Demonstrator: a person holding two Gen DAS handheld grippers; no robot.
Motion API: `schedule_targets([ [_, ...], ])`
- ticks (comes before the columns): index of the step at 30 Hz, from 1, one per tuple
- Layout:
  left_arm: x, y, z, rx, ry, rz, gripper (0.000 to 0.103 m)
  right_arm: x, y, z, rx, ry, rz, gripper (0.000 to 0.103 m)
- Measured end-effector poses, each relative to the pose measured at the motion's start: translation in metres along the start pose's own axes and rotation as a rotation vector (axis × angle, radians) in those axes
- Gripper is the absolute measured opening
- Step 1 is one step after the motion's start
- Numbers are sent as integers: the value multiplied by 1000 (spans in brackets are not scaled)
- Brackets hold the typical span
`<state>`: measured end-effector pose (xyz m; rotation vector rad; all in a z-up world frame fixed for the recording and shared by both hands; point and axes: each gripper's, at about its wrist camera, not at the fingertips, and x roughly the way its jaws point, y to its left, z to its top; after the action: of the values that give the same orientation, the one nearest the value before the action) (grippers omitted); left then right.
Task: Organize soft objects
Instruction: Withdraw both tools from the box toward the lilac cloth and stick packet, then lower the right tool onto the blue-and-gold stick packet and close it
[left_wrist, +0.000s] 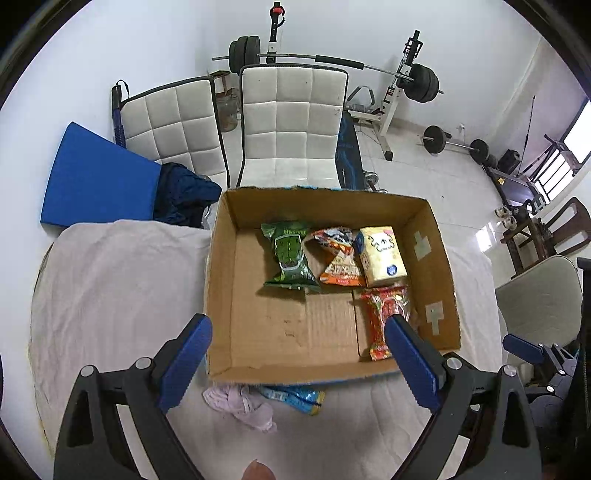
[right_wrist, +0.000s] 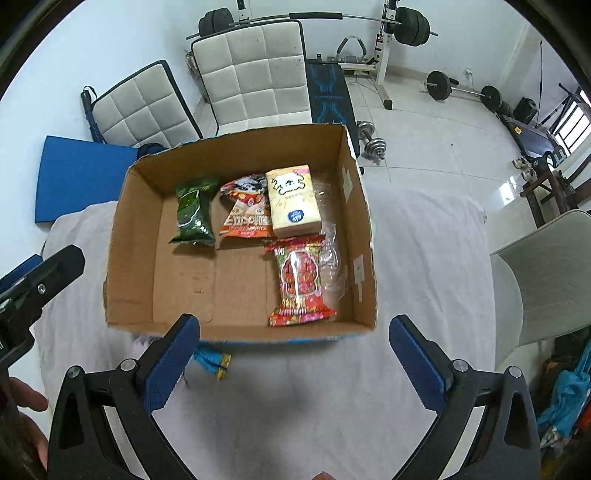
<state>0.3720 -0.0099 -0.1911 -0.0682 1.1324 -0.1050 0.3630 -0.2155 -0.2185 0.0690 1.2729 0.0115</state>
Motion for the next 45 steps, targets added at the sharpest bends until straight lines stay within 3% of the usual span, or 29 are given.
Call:
schedule_targets([
  [6, -13, 26, -17, -57, 24, -2, 96, -7, 6, -19, 3, 4, 38, 103],
  [11, -7, 71, -56, -102, 68, 159, 96, 16, 26, -43, -45, 65, 122, 103],
  [13, 6, 89, -77, -137, 122, 198, 96, 36, 44, -57, -108, 102, 141, 103],
  [14, 14, 99, -88, -159, 154, 212, 96, 45, 52, -63, -174, 44, 117, 103],
  [16, 33, 117, -111, -210, 221, 229, 96, 72, 74, -76, -254, 90, 110, 100],
  [18, 46, 130, -127, -255, 270, 229, 96, 97, 92, -85, -320, 130, 96, 83],
  [21, 64, 143, -148, -309, 327, 229, 96, 139, 115, -94, -415, 174, 43, 69],
  [26, 86, 146, -166, -348, 375, 200, 96, 189, 138, -106, -544, 209, -28, 64],
  [29, 96, 142, -170, -351, 388, 177, 95, 209, 142, -117, -565, 257, -32, 46],
  [31, 101, 139, -170, -346, 392, 168, 96, 206, 146, -125, -588, 229, -55, 38],
  [33, 105, 136, -169, -342, 395, 163, 96, 202, 146, -132, -585, 233, -58, 6],
  [34, 107, 133, -168, -336, 397, 161, 96, 201, 144, -135, -578, 242, -57, 0],
  [42, 131, 109, -156, -304, 420, 135, 96, 175, 90, -169, -404, 307, 6, 0],
  [45, 136, 100, -155, -280, 421, 167, 96, 162, 87, -165, -447, 239, 8, 5],
])
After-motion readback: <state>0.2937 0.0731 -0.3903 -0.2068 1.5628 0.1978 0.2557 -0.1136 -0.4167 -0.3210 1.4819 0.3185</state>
